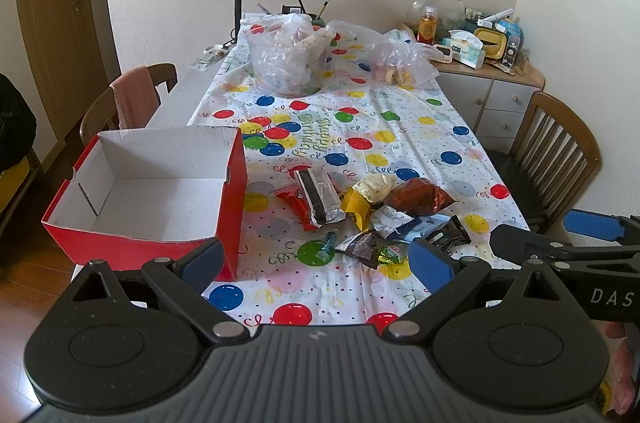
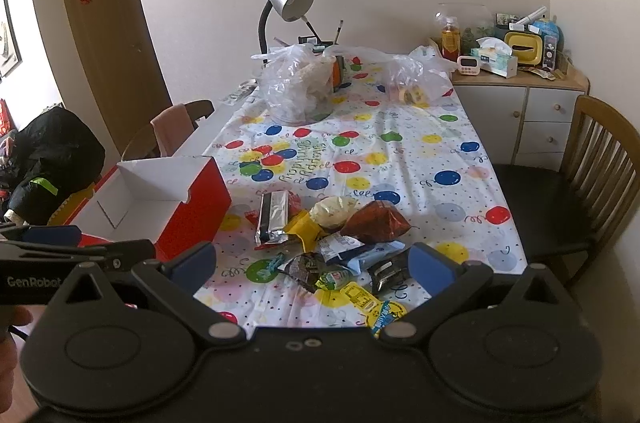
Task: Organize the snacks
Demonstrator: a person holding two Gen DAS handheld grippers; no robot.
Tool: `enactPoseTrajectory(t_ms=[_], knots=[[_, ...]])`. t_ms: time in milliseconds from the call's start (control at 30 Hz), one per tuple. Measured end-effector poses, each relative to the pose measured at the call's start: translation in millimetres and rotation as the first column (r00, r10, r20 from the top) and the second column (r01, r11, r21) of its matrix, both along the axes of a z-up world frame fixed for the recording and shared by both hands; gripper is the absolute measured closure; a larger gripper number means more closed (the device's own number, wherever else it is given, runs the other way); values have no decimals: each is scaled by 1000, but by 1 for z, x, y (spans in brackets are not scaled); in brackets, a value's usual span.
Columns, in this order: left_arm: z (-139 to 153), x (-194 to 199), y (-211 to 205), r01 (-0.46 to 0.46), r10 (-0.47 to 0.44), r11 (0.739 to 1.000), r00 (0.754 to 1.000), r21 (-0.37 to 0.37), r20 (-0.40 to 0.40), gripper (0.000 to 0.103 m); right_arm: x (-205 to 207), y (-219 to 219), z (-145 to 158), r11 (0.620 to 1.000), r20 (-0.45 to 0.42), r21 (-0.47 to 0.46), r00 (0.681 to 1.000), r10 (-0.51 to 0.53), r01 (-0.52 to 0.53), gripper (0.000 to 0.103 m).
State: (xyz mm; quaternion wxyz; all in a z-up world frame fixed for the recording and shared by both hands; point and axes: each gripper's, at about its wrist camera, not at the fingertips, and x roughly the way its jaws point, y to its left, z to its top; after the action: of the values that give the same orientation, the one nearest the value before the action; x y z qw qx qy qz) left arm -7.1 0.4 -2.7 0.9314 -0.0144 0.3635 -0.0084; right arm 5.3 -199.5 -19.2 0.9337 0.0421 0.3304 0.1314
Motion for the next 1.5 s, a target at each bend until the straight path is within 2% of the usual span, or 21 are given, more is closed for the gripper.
enactPoseTrajectory(t_ms=[1000, 1233, 1500], knots=[[-5, -1, -8, 7, -7, 1000, 1000, 1, -6, 4, 3, 1, 0, 1000, 9, 1, 1000, 13, -13, 0], [-19, 23, -11, 64, -64, 998, 997, -1, -37, 4, 12, -6, -8, 1000, -3, -8, 1000, 26, -26, 0], [-49, 50, -15, 129, -128, 992, 986, -2, -109, 4, 29, -16, -39, 996, -51, -58, 996, 68, -71, 3]])
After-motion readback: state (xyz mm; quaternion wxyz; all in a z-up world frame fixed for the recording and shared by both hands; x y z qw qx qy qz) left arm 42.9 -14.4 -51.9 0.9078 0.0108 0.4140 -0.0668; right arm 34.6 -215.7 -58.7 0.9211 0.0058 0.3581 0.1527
